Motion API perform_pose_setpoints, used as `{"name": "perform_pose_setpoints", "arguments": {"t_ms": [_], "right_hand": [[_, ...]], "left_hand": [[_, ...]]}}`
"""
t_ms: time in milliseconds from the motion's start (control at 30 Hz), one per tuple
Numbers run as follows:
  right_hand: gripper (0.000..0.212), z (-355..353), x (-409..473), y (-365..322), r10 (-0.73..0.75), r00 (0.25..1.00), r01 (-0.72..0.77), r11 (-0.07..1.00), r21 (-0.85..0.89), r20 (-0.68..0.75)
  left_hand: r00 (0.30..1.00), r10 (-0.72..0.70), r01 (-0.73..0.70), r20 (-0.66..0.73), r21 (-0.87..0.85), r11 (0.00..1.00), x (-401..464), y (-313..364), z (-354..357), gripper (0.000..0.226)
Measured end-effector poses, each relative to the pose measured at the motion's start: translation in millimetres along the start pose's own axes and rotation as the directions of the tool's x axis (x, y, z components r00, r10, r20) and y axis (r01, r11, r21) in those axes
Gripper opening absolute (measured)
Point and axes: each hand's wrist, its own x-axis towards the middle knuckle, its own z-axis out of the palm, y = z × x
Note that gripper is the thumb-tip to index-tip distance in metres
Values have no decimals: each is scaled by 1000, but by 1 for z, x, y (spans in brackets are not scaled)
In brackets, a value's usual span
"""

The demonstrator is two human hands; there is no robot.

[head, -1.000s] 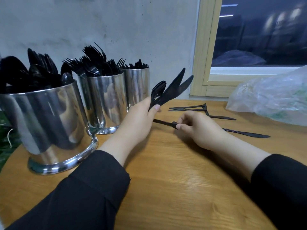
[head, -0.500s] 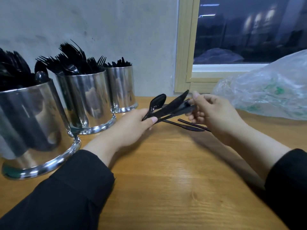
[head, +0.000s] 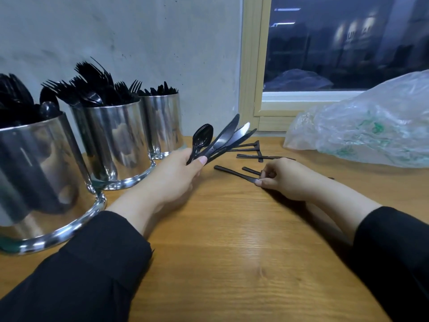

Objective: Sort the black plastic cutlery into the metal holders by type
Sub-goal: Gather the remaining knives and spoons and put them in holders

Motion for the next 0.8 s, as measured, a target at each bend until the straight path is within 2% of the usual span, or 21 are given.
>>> {"name": "perform_pose_setpoints", "arguments": {"t_ms": [133, 233, 367, 533, 700, 800], "right_hand": [[21, -4, -5, -3, -35, 998, 33, 999, 39, 54], [19, -1, -8, -3, -84, 996, 85, 992, 92, -9], [12, -4, -15, -8, -118, 982, 164, 913, 373, -145], [9, -13, -25, -14, -173, 964, 257, 803, 538, -203], [9, -12, -21, -18, -119, 946, 297, 685, 665, -300], [9, -11, -21, -20, -97, 937, 314, 652, 690, -335]], "left_hand": [[1000, 8, -9, 26, 37, 999, -1, 0, -2, 31], [999, 23, -26, 30, 100, 995, -3, 3, -2, 31], [996, 87, -80, -26, 190, 979, -5, 11, -2, 27], [984, 134, -108, -114, 208, 972, -5, 14, -3, 17], [992, 127, -123, -3, 213, 969, -5, 14, 3, 17], [991, 96, -106, 93, 108, 989, -6, 14, 10, 15]]}}
